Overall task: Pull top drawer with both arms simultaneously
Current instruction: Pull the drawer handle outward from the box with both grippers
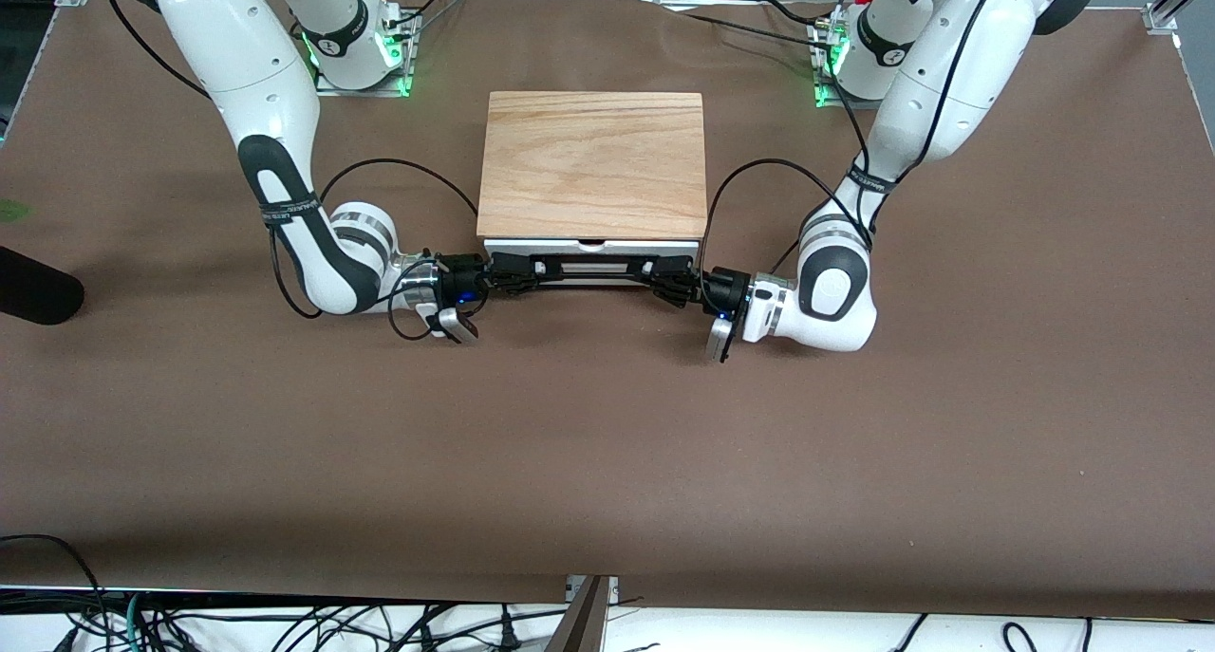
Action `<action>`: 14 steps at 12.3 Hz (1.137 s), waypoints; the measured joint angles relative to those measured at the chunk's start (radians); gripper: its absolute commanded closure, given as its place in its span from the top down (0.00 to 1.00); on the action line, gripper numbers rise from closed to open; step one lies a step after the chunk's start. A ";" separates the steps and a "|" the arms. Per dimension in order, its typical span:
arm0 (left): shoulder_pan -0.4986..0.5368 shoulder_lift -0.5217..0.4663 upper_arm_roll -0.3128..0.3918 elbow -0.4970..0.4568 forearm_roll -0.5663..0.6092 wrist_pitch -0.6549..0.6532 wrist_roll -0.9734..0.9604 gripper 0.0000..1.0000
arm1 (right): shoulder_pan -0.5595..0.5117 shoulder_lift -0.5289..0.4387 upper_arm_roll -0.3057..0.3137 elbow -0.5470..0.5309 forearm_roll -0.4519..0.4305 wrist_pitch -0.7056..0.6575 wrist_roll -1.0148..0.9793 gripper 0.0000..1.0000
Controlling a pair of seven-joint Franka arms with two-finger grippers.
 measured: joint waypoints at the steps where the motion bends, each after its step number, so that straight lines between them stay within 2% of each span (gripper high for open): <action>1: 0.001 0.011 0.002 0.020 0.000 0.000 -0.008 0.00 | 0.003 0.011 -0.006 0.023 -0.003 0.000 0.009 0.09; 6: 0.005 0.085 0.009 0.153 0.000 0.001 -0.079 0.00 | 0.011 0.083 -0.036 0.165 -0.017 -0.008 0.085 0.09; 14: 0.009 0.175 0.011 0.317 0.000 0.017 -0.156 0.00 | 0.021 0.178 -0.073 0.343 -0.022 -0.025 0.172 0.09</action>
